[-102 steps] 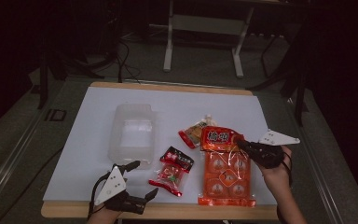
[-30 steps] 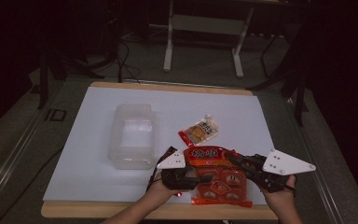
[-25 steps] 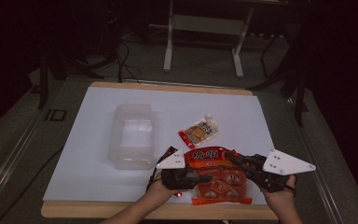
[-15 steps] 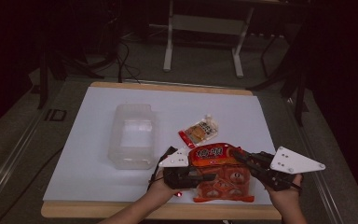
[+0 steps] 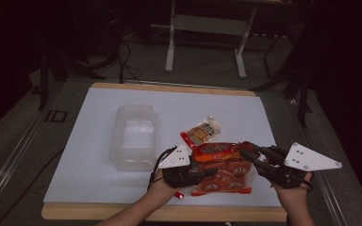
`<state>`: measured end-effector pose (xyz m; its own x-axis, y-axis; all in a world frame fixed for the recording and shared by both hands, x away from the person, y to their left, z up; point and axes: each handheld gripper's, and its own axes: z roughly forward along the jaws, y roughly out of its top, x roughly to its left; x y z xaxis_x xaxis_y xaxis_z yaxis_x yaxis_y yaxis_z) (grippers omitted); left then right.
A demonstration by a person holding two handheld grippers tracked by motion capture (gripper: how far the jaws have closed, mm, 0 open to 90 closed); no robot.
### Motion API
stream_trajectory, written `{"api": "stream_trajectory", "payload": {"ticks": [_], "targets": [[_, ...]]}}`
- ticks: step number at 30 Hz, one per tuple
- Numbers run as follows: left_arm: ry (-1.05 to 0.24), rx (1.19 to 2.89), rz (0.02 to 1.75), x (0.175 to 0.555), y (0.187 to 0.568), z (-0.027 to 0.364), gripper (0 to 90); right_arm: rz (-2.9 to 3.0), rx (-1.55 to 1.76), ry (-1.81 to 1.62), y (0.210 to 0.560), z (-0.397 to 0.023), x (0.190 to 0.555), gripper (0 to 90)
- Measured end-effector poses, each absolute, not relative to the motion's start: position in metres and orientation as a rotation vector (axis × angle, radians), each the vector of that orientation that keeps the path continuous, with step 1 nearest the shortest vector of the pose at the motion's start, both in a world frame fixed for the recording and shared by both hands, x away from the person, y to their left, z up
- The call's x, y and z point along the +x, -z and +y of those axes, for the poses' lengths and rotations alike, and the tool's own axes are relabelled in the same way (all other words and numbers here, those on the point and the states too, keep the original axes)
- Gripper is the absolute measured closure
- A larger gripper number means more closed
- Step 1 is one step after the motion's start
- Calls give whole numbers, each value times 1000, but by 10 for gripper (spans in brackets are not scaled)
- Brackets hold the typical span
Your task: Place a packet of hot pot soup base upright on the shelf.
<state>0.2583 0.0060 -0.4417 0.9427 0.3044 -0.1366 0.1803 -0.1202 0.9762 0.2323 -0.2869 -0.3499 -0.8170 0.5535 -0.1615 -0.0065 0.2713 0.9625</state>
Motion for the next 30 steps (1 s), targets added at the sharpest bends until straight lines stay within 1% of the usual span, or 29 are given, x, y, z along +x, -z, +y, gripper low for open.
{"api": "stream_trajectory", "payload": {"ticks": [4,6,8,10,13,17,18,21,22,24,28,30], "targets": [[-109,1663,413,262,441,13,717,2021,537,-1628,348,-296,233,565],[-120,1647,421,263,438,16,717,2007,553,-1616,349,-299,233,531],[-143,1629,422,264,432,19,717,1999,568,-1607,350,-300,233,518],[-157,1610,423,265,426,22,717,1993,586,-1590,352,-301,232,465],[-189,1577,423,267,415,30,717,1975,620,-1582,352,-302,233,301],[-246,1544,437,271,400,43,717,1945,665,-1572,355,-302,235,163],[-266,1532,444,272,397,46,716,1935,665,-1571,356,-303,235,141],[-322,1498,476,276,389,58,716,1914,672,-1578,360,-304,234,133],[-322,1498,476,276,389,58,716,1914,672,-1578,360,-304,234,133],[-379,1461,512,281,381,73,716,1909,704,-1584,363,-306,235,131],[-422,1437,539,285,375,86,716,1907,711,-1576,366,-308,236,125],[-466,1403,575,289,371,97,716,1913,715,-1566,368,-309,237,127]]}}
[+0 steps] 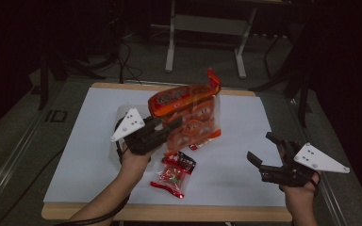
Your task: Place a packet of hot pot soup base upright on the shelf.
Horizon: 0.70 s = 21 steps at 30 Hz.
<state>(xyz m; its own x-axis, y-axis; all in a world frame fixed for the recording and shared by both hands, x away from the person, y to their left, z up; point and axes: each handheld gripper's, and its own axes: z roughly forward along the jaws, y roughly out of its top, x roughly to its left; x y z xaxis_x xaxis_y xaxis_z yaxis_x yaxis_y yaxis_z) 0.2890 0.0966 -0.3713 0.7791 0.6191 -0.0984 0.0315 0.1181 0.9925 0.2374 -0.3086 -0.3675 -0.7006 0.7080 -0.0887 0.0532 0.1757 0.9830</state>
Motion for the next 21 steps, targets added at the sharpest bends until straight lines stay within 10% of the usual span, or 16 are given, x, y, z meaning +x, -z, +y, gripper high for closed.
{"api": "stream_trajectory", "payload": {"ticks": [21], "targets": [[-684,1327,737,318,374,155,716,1971,717,-1539,381,-306,245,137]]}}
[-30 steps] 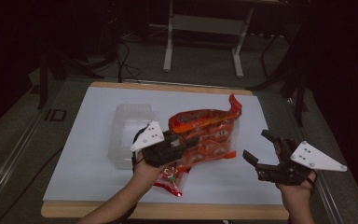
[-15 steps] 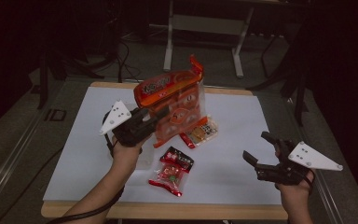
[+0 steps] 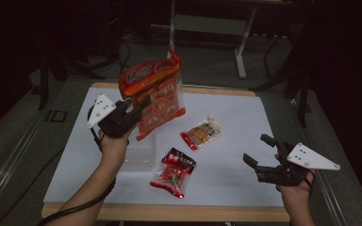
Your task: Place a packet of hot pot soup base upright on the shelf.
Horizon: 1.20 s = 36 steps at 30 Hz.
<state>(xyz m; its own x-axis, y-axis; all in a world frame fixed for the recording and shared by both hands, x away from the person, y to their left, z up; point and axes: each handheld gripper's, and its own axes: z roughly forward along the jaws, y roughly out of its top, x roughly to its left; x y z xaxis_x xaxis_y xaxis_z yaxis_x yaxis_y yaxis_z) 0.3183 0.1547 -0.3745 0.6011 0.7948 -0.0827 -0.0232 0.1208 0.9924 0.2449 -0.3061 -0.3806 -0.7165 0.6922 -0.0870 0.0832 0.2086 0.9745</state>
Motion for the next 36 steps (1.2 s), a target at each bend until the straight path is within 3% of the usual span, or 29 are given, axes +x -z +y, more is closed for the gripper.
{"api": "stream_trajectory", "payload": {"ticks": [20,36], "targets": [[-767,1325,913,345,417,206,716,2025,721,-1522,389,-302,251,138],[-748,1394,941,365,446,212,717,2051,722,-1523,393,-301,253,141]]}}
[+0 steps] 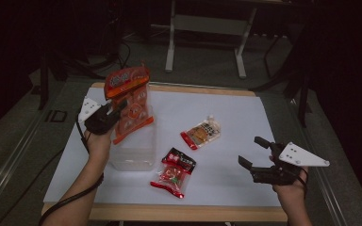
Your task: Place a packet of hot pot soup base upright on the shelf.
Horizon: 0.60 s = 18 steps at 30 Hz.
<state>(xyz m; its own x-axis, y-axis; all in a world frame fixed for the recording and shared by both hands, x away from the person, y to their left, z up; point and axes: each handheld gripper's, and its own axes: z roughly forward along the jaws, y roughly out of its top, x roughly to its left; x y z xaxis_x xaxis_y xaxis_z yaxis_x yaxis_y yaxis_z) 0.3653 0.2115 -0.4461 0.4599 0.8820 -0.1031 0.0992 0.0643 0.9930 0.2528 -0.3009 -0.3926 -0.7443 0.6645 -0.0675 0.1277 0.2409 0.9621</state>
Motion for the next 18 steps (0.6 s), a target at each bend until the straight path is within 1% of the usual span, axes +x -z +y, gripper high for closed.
{"api": "stream_trajectory", "payload": {"ticks": [3,7,10,14,18], "targets": [[-760,1441,911,369,450,206,717,2051,728,-1521,393,-302,253,141],[-736,1513,856,374,453,204,716,2051,731,-1519,394,-303,253,141],[-733,1521,841,374,453,204,716,2049,735,-1520,394,-304,254,141],[-714,1544,864,375,452,206,715,2048,735,-1526,394,-304,254,142],[-710,1627,861,376,451,205,713,2049,729,-1524,393,-302,253,142]]}}
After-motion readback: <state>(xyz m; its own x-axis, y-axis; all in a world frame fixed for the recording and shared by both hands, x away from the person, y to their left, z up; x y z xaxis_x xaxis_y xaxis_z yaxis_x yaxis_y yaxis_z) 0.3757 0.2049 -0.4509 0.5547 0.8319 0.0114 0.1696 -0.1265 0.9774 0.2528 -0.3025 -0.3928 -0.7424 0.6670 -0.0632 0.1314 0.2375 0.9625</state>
